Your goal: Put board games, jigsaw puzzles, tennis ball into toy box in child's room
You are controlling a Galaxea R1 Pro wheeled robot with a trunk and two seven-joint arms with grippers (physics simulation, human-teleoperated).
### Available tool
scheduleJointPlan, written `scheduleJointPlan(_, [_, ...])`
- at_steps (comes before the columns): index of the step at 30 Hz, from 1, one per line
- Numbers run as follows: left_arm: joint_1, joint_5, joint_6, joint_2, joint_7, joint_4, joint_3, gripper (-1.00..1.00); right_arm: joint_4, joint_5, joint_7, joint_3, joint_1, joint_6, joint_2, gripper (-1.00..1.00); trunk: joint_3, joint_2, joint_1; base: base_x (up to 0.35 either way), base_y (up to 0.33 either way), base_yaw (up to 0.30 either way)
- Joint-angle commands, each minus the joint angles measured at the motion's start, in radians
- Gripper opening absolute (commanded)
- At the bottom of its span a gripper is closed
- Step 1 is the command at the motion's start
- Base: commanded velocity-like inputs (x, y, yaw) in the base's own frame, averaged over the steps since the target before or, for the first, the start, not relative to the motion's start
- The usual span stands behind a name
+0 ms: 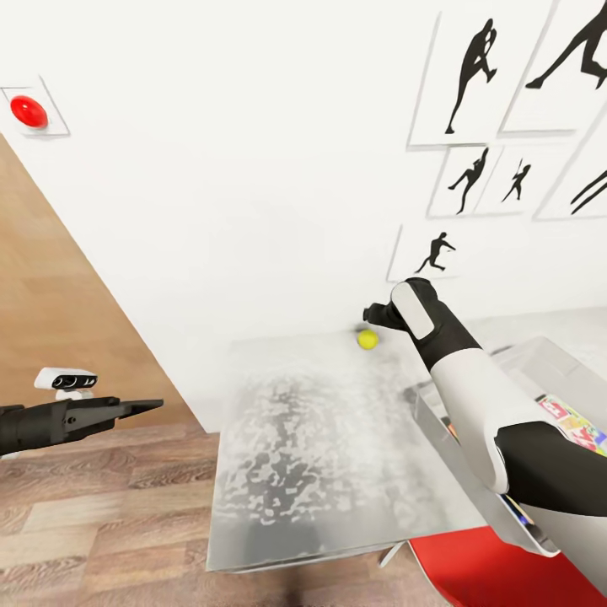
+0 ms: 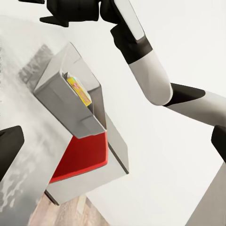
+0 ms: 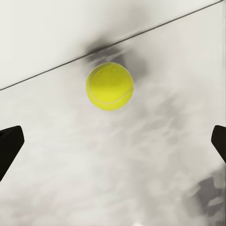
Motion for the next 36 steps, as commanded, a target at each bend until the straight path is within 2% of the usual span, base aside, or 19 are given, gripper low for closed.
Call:
scheduleJointPlan(1, [-0.001,0.0,0.011,0.0,-0.003,0.0,0.0,1.0,-0.001,-0.007,-0.01,0.003,-0.001,0.001,0.0,1.0,-0.003,-0.002,0.0,0.0,0.0,0.0])
scheduleJointPlan(8, [0.0,0.0,0.011,0.0,-0.003,0.0,0.0,1.0,-0.001,0.012,-0.01,0.003,-0.002,0.002,0.0,1.0,-0.015,-0.002,0.0,0.0,0.0,0.0])
scheduleJointPlan(26, [-0.001,-0.002,0.01,0.002,-0.003,0.023,0.004,1.0,-0.009,0.014,-0.01,0.002,-0.002,0.002,0.001,1.0,-0.044,-0.002,0.0,0.0,0.0,0.0])
scheduleJointPlan(36, [-0.001,-0.004,0.009,0.002,-0.003,0.047,0.007,1.0,-0.011,0.012,-0.009,0.003,-0.027,0.005,0.002,1.0,-0.06,-0.002,0.0,0.0,0.0,0.0])
